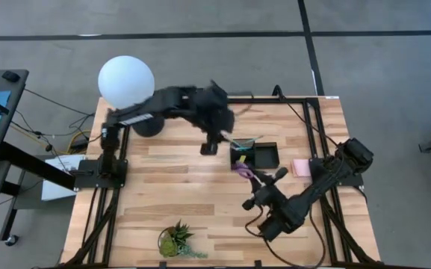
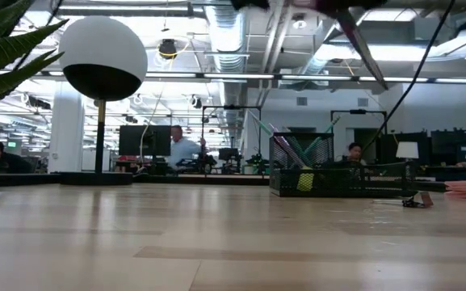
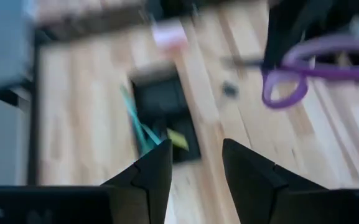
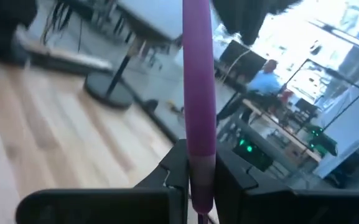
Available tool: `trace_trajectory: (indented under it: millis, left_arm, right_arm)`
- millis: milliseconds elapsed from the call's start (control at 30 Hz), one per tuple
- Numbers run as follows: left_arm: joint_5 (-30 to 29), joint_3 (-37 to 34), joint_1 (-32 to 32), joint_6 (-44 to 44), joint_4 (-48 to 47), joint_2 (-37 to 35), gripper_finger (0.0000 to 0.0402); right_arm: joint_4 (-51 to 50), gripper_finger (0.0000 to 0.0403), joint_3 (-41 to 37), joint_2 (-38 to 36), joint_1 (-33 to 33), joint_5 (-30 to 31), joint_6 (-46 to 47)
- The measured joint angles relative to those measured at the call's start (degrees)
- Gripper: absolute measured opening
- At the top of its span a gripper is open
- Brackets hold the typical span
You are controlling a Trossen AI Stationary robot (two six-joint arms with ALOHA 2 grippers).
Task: Pick and place office supplies into organizer
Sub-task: Put the violet scissors into the black desk organizer
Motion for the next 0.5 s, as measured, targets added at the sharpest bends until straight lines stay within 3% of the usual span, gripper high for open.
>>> trace_trajectory:
  millis: [267, 500]
  left_arm:
    - [-0.1, 0.0, 1.3, 0.0, 9.4, -9.9, 0.0138]
    - [-0.6, 0.0, 1.3, 0.9, 10.5, -14.2, 0.0138]
  right_arm:
    - [3.4, 0.0035, 0.0, -2.1, -7.7, 3.8, 3.4]
    - [14.5, 0.0035, 0.0, -5.3, -16.3, 3.8, 3.6]
